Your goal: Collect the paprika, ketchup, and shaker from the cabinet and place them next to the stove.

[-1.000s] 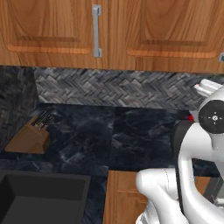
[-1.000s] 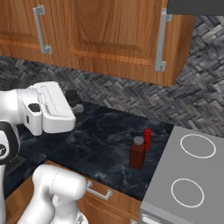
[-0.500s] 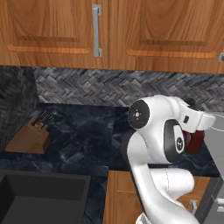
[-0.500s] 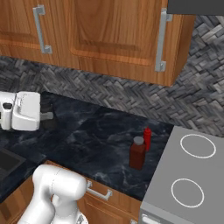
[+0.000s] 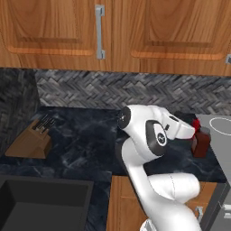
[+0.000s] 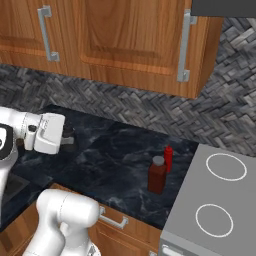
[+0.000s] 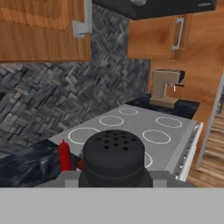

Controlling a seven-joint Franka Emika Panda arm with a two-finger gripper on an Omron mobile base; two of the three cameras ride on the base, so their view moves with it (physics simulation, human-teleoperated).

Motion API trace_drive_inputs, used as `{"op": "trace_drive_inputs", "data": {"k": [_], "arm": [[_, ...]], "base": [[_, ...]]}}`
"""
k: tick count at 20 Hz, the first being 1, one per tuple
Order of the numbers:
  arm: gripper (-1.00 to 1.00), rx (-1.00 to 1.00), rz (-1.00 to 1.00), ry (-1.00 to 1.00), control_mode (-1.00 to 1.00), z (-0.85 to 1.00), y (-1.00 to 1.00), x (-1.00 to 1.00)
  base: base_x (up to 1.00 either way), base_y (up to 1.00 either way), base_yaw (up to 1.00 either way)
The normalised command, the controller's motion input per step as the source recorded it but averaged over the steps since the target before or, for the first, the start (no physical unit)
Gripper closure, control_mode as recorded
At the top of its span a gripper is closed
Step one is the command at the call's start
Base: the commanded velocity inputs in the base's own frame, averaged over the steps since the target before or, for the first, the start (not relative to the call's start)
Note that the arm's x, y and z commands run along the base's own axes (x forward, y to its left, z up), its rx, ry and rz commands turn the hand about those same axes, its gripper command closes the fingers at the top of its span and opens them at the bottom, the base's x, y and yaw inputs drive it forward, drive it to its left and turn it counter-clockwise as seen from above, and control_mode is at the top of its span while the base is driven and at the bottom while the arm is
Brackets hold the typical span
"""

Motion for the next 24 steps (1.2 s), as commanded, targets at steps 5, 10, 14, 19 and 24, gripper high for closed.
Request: {"op": "trace_drive_inputs", "data": {"k": [5,10,14,19,24], "arm": [[1.0,0.02,-0.1,-0.04,-1.0,-0.46,-0.35,0.67],[1.0,0.0,-0.1,-0.03,-1.0,-0.32,-0.51,0.43],[1.0,0.0,-0.09,0.0,-1.0,-0.17,-0.55,0.48],[1.0,0.0,-0.08,0.04,-1.0,-0.12,-0.64,0.51],[1.0,-0.01,-0.12,0.07,-1.0,-0.32,-0.35,0.42]], "base": [[0.0,0.0,0.0],[0.0,0.0,0.0],[0.0,0.0,0.0],[0.0,0.0,0.0],[0.0,0.0,0.0]]}}
